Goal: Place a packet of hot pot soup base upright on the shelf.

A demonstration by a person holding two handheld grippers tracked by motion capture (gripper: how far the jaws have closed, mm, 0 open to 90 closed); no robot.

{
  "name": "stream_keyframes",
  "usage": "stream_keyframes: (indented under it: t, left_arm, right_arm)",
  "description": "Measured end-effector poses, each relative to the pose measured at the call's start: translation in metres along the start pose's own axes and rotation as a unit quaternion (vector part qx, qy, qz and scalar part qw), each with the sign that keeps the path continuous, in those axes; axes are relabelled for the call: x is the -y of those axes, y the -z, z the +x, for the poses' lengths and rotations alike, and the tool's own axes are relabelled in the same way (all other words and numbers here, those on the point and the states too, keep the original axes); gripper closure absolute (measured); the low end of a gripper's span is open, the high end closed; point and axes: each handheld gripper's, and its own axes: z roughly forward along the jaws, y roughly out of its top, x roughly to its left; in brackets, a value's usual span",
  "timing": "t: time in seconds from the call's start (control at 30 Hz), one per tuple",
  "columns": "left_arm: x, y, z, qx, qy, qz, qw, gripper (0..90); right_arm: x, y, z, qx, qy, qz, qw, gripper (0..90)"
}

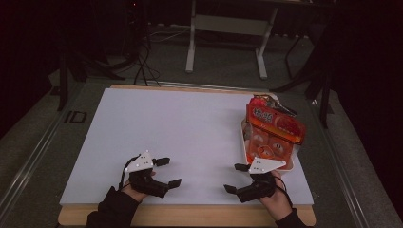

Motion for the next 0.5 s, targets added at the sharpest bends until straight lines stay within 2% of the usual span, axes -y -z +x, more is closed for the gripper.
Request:
stream_keyframes:
  t: [0.17,0.5]
  left_arm:
    - [0.0015,-0.0009,-0.0010,0.003,-0.002,0.003,1.0000,8.3]
    - [0.0025,-0.0025,-0.0006,0.004,0.001,0.002,1.0000,8.3]
  right_arm:
    - [0.0077,0.0003,0.0015,-0.001,-0.002,0.020,0.9998,13.5]
    - [0.0070,-0.0009,-0.0016,-0.004,-0.002,0.013,0.9999,13.8]
